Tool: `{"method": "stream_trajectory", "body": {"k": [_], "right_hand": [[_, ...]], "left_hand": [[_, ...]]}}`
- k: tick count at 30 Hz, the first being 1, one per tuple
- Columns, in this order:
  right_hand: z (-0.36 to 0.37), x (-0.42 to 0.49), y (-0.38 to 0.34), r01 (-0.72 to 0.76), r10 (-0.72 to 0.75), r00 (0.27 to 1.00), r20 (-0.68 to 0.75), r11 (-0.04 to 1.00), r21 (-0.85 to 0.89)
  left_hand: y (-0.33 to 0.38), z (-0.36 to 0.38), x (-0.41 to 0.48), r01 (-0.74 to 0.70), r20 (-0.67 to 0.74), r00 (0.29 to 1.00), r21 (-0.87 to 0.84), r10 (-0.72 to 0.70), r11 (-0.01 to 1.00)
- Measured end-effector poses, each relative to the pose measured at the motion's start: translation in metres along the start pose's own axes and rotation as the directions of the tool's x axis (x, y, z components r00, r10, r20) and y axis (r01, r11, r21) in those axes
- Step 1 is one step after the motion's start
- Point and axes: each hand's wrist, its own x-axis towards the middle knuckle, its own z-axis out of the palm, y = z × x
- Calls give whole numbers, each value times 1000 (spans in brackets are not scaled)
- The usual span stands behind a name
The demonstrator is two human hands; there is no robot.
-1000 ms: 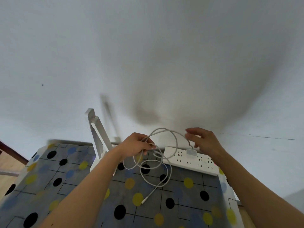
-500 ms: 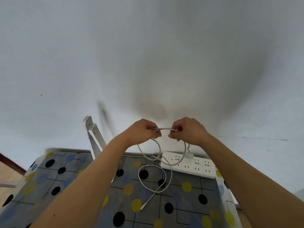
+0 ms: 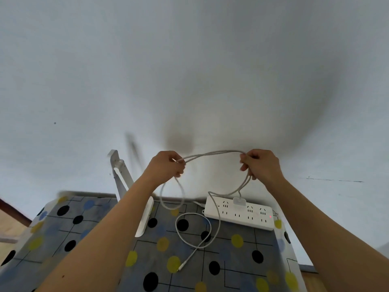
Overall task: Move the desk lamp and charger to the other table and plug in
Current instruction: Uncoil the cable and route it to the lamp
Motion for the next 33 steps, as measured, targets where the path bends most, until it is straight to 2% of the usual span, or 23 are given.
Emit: {"method": "stream_trajectory", "body": {"k": [2, 4, 6, 8, 10, 13, 16, 21, 23, 29, 33], "right_hand": [[-4, 1, 4, -36, 37, 999, -26, 999, 21], [-5, 1, 7, -62, 64, 996, -54, 997, 46], [-5, 1, 10, -81, 90, 991, -104, 993, 84], [-6, 1, 12, -87, 101, 985, -143, 991, 102], [-7, 0, 14, -91, 99, 987, -125, 993, 71], [-5, -2, 16, -94, 93, 994, -58, 995, -14], [-3, -1, 19, -115, 115, 992, -54, 993, 6], [-5, -1, 26, -145, 151, 984, -93, 987, 76], [-6, 0, 27, -146, 156, 982, -110, 985, 91], [-3, -4, 22, -115, 125, 987, -102, 988, 100], [-3, -5, 16, -135, 157, 979, -131, 977, 165]], "left_hand": [[-3, -5, 1, 28, -65, 997, -39, -31, 999], [-3, -6, 0, 53, -65, 996, -38, -55, 998], [-1, -5, -4, 79, 15, 997, 13, -79, 997], [-1, -3, -8, 115, 178, 979, -84, -99, 990], [-3, 0, -12, 173, 311, 948, -326, -67, 929], [-3, 4, -13, 243, 377, 926, -569, -14, 786], [0, 9, -13, 316, 443, 897, -657, 11, 684], [-4, 12, -14, 402, 476, 879, -707, -28, 582], [-8, 13, -13, 377, 430, 900, -675, -78, 634], [-20, 20, -14, 326, 324, 924, -388, -203, 862], [-29, 20, -19, 258, 368, 911, -153, -187, 954]]}}
